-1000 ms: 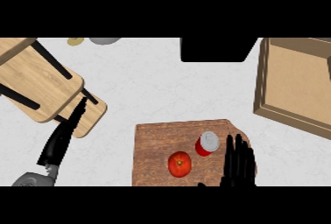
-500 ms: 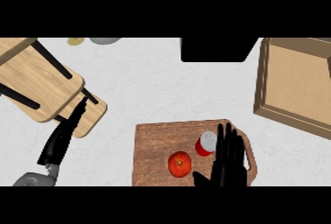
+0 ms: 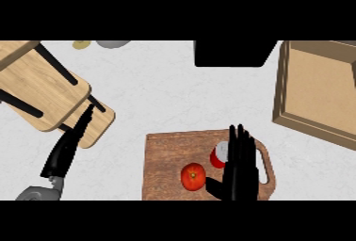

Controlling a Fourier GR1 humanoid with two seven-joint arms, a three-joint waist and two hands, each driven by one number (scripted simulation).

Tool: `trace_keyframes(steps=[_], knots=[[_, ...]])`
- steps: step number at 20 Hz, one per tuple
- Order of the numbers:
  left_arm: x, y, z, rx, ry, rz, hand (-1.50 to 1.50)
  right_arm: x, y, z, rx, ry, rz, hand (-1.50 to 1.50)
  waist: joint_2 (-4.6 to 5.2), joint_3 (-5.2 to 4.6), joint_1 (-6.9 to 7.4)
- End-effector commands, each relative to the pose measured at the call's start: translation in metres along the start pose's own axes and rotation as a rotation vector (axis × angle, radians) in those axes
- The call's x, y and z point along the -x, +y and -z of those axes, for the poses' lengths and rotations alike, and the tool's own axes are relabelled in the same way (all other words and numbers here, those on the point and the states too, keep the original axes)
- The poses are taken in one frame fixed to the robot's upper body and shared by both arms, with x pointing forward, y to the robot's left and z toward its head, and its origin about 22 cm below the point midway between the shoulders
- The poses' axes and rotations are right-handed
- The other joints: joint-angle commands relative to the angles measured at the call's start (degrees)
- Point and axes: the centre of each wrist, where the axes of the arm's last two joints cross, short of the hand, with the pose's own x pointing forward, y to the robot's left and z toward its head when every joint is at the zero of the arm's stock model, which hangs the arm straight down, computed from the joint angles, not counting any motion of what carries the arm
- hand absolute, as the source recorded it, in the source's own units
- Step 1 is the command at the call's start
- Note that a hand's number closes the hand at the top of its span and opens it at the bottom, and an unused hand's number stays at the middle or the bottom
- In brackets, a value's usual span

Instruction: Pick the can from the cutting board and place it in the cardboard box

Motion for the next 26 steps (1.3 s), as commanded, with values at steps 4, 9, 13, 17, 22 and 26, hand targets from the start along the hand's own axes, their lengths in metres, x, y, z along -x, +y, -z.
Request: trace_keyframes(steps=[4,9,13,17,22,26], knots=[[-0.008,0.012,0.029,-0.018,-0.038,0.006,0.00,-0.001,0.023,0.000,-0.036,0.003,0.001,1.50,0.50,-0.20,-0.54],[-0.010,0.001,0.018,-0.016,-0.044,0.007,0.00,-0.002,0.019,0.011,0.146,-0.109,-0.149,1.50,0.41,-0.22,-0.72],[-0.024,0.001,0.017,-0.020,-0.053,-0.005,0.00,-0.007,0.015,0.012,0.236,-0.119,-0.161,1.50,0.33,-0.20,-0.62],[-0.026,0.022,0.018,-0.021,-0.052,0.003,0.00,0.005,0.025,0.010,0.283,-0.101,-0.157,1.50,0.36,-0.18,-0.52],[-0.021,-0.006,0.019,0.031,-0.073,0.004,0.00,-0.007,0.010,0.093,-0.040,-0.129,-0.314,1.50,1.57,-0.23,1.54],[-0.026,-0.003,0.022,0.026,-0.073,0.013,0.00,-0.005,-0.007,0.143,-0.230,-0.143,-0.394,1.50,1.72,-0.20,2.39]])
